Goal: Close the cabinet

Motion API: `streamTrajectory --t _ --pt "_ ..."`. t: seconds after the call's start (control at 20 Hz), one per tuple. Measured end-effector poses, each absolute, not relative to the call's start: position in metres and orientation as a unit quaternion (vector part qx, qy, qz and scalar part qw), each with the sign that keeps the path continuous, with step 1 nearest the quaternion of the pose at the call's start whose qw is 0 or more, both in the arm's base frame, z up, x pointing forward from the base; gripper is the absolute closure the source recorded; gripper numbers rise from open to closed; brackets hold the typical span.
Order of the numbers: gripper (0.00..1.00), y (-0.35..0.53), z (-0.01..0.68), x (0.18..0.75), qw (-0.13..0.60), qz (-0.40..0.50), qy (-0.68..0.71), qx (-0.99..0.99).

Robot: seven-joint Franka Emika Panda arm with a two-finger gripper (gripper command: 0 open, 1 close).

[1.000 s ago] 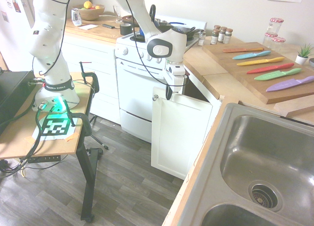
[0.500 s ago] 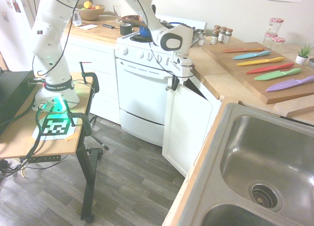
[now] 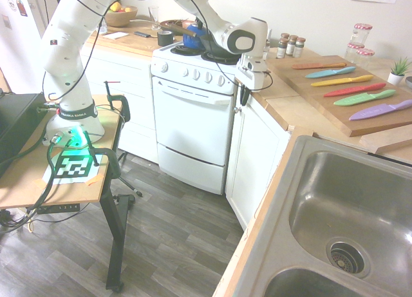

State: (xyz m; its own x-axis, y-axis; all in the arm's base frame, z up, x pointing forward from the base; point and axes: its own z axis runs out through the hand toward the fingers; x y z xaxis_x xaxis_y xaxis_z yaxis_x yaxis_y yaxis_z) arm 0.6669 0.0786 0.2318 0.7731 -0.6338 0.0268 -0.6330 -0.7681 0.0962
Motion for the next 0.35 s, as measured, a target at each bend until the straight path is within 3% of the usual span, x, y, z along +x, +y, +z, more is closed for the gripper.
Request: streamTrajectory --t 0.2,0.35 --pt "1.00 -0.003 0.229 0.637 0.030 0.015 -0.364 0.931" --pt "1.00 -0.076 0.238 0.604 -0.032 0.034 -0.399 0.916"
